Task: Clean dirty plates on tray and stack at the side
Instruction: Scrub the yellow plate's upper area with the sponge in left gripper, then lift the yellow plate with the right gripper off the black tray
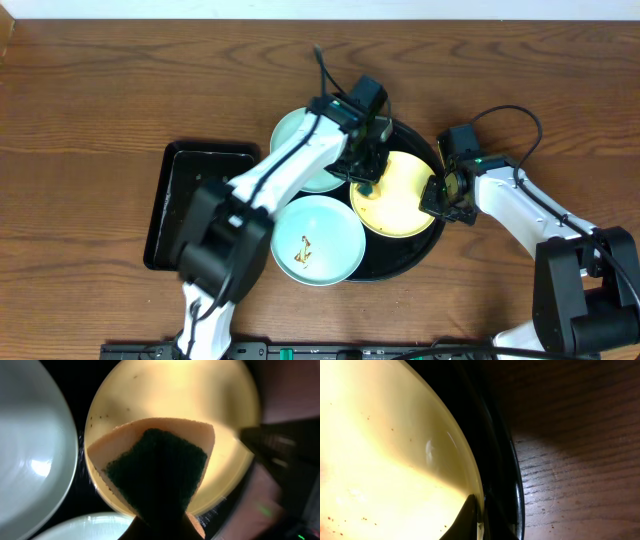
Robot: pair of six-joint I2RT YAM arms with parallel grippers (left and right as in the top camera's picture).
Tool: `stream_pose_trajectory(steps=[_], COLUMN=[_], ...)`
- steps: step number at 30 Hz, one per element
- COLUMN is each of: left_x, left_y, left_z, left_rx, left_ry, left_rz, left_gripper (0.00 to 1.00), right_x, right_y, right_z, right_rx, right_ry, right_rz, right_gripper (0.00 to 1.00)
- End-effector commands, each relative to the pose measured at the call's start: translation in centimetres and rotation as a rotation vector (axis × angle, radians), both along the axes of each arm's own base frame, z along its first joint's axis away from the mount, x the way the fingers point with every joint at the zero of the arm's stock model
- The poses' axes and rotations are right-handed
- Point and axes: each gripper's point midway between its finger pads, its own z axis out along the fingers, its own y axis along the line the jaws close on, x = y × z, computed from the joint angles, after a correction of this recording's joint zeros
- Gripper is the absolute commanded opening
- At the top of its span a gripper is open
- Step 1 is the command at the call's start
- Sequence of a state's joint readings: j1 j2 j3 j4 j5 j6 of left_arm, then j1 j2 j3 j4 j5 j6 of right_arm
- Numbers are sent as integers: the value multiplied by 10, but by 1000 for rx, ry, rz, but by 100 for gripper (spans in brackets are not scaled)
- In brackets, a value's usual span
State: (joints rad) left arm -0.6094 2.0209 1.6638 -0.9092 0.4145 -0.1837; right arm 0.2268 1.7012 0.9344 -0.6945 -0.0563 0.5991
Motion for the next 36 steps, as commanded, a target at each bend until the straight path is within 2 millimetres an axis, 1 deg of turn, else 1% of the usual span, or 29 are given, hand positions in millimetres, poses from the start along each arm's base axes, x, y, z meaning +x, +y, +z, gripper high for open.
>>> stream_pose_trajectory(steps=[1,4,7,9,11,13,15,19,23,28,33,36], left_x=[-2,-8,-12,-10,-8,-5,-3,2,7,10,11,12], left_y=[5,13,24,40,57,74,87,102,110,116,116,116], left_z=[39,63,85,95,102,105,106,105,105,105,105,105], left_rx=[-30,-45,-52,-14,33,77,94,102,104,105,105,103], left_ry=[-59,-85,-118,-157,-186,-199,-190,-173,-172,-171,-172,-175], left_rz=[17,24,43,75,111,158,186,230,257,275,277,278], left_gripper=[7,8,7,8,8,7,7,7,7,8,7,7], right_x=[-12,-7,0,6,10,16,24,40,51,60,66,66], right_y=[-9,-14,-25,-31,-32,-32,-30,-25,-21,-16,-4,-1], right_z=[-8,-8,-6,-4,-1,5,15,41,69,102,118,124], right_rx=[-55,-88,-157,-190,-200,-202,-199,-190,-203,-208,-224,-255], right_ry=[34,11,-21,-44,-61,-85,-116,-191,-267,-329,-361,-371], right_rz=[40,68,61,56,53,51,59,78,103,129,210,234], right_gripper=[1,2,2,1,2,2,2,2,2,2,2,2])
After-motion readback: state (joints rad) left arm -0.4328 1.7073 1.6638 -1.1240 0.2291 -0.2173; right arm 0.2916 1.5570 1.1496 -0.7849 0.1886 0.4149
